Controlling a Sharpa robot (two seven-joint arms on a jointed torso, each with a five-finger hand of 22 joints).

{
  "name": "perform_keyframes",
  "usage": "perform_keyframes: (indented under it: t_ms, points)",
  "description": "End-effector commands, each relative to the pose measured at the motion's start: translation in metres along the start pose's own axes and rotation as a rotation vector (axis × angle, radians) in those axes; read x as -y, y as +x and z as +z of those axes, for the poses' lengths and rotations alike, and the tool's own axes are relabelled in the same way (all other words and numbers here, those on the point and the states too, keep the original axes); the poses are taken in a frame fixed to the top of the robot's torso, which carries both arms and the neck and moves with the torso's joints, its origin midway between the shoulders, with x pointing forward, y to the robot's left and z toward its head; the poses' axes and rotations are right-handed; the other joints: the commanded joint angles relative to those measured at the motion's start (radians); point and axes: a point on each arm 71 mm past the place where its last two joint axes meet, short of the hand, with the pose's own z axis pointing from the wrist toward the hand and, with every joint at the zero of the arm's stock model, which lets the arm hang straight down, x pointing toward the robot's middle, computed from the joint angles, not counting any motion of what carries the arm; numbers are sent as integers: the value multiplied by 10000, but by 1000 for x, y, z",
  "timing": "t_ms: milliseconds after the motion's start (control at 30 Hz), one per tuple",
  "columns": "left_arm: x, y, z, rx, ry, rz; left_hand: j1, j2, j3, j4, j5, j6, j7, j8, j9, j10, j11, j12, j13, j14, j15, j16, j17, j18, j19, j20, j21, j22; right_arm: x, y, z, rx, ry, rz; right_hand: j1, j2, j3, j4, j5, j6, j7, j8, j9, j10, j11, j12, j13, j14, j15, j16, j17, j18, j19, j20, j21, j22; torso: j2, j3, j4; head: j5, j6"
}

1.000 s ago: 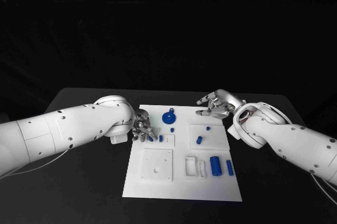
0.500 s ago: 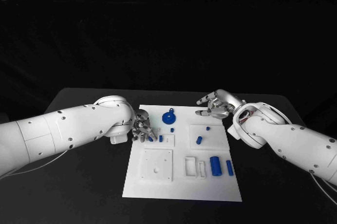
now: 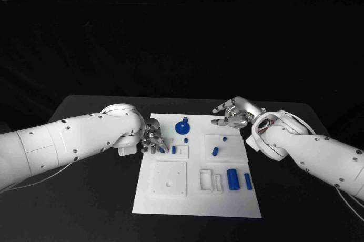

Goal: Assemble the parts on the task board

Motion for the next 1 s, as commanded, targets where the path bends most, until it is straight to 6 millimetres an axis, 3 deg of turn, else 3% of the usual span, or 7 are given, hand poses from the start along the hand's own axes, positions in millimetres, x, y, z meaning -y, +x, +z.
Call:
perform_keyframes:
  t_ms: [33, 567, 667, 700, 1000]
  points:
    - [-15, 19, 7, -719, -818, 524, 248, 204, 76, -92, 62, 205, -288, -14, 24, 467, -45, 2, 12, 66, 11, -10, 9, 54, 20, 33, 50, 181, -1, 1, 0, -113, -93, -23, -108, 22, -7, 7, 56, 23, 17, -32, -5, -65, -9, -28, 8, -15, 4, -42, -10, 35, 44, 0, -36, 982, 2, -4, 1, -8, -5]
    - [-11, 19, 8, -531, -792, 440, 195, 221, 64, -64, 34, 207, -297, 9, 63, 472, -52, 32, 14, 94, -4, -25, 29, 56, 48, 19, 51, 176, -1, 1, 0, -109, -93, -26, -108, 22, -7, 7, 56, 23, 17, -32, -5, -65, -9, -28, 8, -15, 4, -42, -10, 35, 44, 0, -36, 982, -3, -2, 6, -23, -11]
    - [-10, 20, 8, -519, -770, 425, 183, 203, 63, -67, 151, 210, -297, 9, 67, 473, -55, 47, 15, 112, -10, -32, 38, 56, 64, 13, 54, 176, -1, 1, 0, -107, -92, -27, -108, 22, -7, 7, 56, 23, 17, -32, -5, -65, -9, -28, 8, -15, 4, -42, -10, 35, 44, 0, -36, 982, -2, -1, 3, -23, -8]
    - [-9, 21, 8, -523, -756, 418, 163, 171, 74, -75, 347, 220, -300, 7, 65, 475, -57, 59, 15, 125, -14, -33, 50, 55, 73, 8, 55, 177, -1, 1, -1, -105, -91, -28, -108, 22, -7, 7, 56, 23, 17, -32, -5, -65, -9, -28, 8, -15, 4, -42, -10, 35, 44, 0, -36, 982, -2, 1, 2, -23, -7]
    - [-7, 25, 8, -535, -732, 422, 89, 83, 134, -104, 411, 314, -318, -23, 35, 479, -65, 110, -2, 167, -20, -36, 131, 50, 97, 3, 60, 180, -1, 1, -1, -101, -89, -31, -108, 22, -7, 7, 56, 23, 17, -32, -5, -65, -9, -28, 8, -15, 4, -42, -10, 35, 44, 0, -36, 982, 1, 0, 5, -29, -5]
